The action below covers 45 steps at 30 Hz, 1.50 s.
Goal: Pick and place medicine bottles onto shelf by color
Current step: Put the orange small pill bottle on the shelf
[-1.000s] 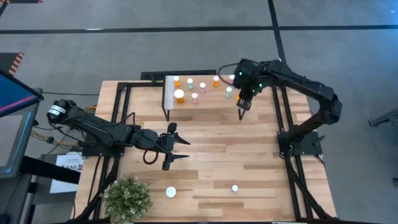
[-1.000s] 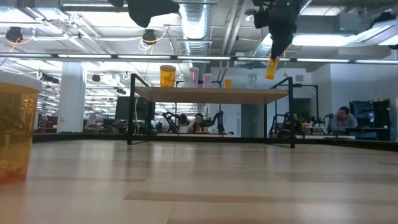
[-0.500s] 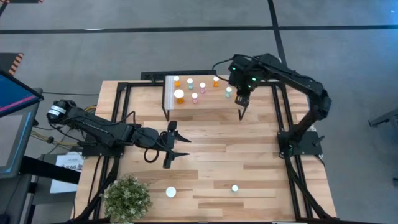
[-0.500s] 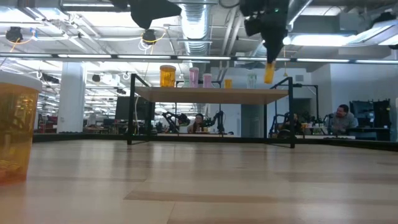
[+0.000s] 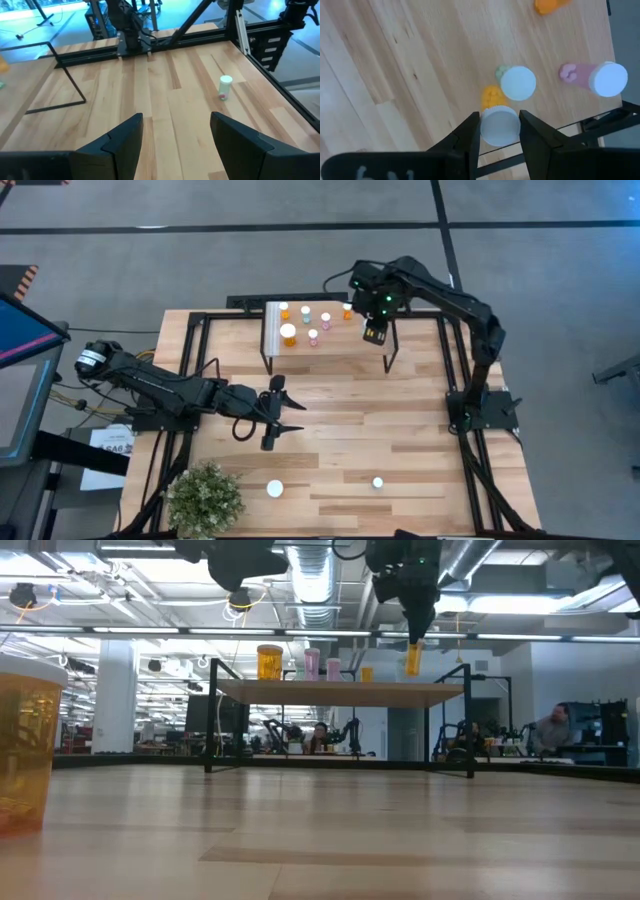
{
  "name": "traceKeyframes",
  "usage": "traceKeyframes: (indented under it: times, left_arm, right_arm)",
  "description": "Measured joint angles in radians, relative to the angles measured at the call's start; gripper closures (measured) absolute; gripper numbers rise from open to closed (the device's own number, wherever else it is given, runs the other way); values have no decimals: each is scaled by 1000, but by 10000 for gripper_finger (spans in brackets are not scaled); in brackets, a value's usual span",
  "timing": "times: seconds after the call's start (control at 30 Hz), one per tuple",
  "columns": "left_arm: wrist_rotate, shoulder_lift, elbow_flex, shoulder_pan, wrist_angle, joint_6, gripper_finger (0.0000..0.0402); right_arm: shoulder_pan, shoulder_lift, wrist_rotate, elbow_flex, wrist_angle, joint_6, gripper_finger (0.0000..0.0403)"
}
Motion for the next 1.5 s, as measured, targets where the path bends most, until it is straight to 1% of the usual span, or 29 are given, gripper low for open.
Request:
traceKeyframes:
  times: [0.3, 0.4, 0.47, 0.57, 0.63, 0.77, 0.9, 1.0, 1.1, 1.23, 1.5]
  left_arm:
    - [0, 0, 0, 0, 0, 0, 180]
    - [0, 0, 0, -1, -10, -4, 180]
    - [0, 0, 0, -1, -27, -14, 180]
    - [0, 0, 0, -2, -29, -25, 180]
    - [-1, 0, 0, -4, -28, -25, 180]
    - [0, 0, 0, -5, -23, -39, 180]
    - [-1, 0, 0, -5, 16, -42, 180]
    - [-1, 0, 0, -5, 48, -44, 180]
    - [-1, 0, 0, -5, 47, -45, 180]
    - [-1, 0, 0, -5, 39, -45, 180]
    - [-1, 0, 0, -5, 15, -40, 180]
  right_arm:
    - [-1, -1, -2, 0, 0, 1, 268]
    - [5, -4, -31, -2, -1, 15, 268]
    - [8, -23, -57, -3, 1, 20, 268]
    - [21, -78, -65, -12, 0, 21, 267]
    - [28, -125, -65, -53, 2, 31, 265]
    - [38, -234, -56, -194, 5, 66, 264]
    - [38, -307, -54, -311, 79, 72, 264]
    - [38, -308, -46, -335, 122, 59, 262]
    - [32, -286, -38, -334, 149, 37, 262]
    - [21, -232, -13, -335, 153, 4, 262]
    - [-24, -154, -12, -325, 155, -8, 264]
